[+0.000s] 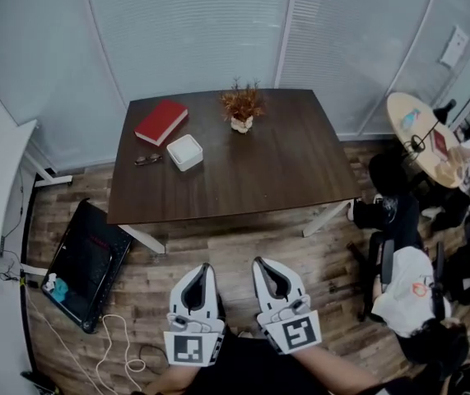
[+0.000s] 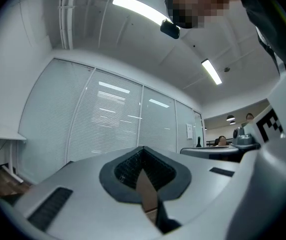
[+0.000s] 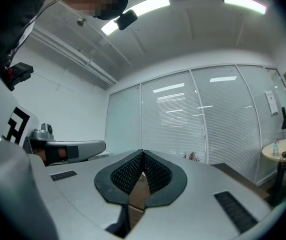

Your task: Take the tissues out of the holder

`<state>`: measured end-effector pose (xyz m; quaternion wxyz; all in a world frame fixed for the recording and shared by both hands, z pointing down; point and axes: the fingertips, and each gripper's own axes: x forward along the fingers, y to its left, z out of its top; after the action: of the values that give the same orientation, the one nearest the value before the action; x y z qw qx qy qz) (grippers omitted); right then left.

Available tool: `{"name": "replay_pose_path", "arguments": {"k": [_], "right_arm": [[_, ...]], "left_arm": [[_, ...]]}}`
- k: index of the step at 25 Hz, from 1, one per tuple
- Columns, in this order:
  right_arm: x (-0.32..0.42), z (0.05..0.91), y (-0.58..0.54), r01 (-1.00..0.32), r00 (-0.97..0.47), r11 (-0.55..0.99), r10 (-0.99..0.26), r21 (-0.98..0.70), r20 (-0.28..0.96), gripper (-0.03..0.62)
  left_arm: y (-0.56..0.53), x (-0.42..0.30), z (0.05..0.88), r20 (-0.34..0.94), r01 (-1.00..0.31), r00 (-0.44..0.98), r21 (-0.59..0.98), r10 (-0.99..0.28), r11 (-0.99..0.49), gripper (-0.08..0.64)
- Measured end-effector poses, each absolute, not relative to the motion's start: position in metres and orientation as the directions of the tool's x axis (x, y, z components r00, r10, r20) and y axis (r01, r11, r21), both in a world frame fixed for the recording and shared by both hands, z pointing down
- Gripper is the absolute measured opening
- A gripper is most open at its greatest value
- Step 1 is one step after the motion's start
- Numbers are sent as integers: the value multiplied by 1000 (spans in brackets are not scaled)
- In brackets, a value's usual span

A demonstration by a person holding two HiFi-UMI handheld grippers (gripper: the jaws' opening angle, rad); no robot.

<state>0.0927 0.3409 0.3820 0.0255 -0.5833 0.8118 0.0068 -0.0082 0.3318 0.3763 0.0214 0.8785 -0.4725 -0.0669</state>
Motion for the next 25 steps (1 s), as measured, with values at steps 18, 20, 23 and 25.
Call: {"name": "replay_pose_path", "arguments": {"k": [18,20,23,25], "right_arm": [[-15,402,64,-914,-405,404,-911,-34,75,6],[-23,405,45,-913,-407,406,-909,-29,87,6],[-25,415,25,-921,-390,388,-914,-39,114,6],[-25,421,14,-926,-379,376,-915,-48,137,6]], "left_arm": [[73,-90,402,1,-822,547,191,-837,-536,-2],[54,-97,403,1,-818,552,195,-834,-541,-2],[35,-102,407,12,-808,567,201,-824,-553,-2],[26,-103,410,19,-804,572,208,-820,-557,-2]]}}
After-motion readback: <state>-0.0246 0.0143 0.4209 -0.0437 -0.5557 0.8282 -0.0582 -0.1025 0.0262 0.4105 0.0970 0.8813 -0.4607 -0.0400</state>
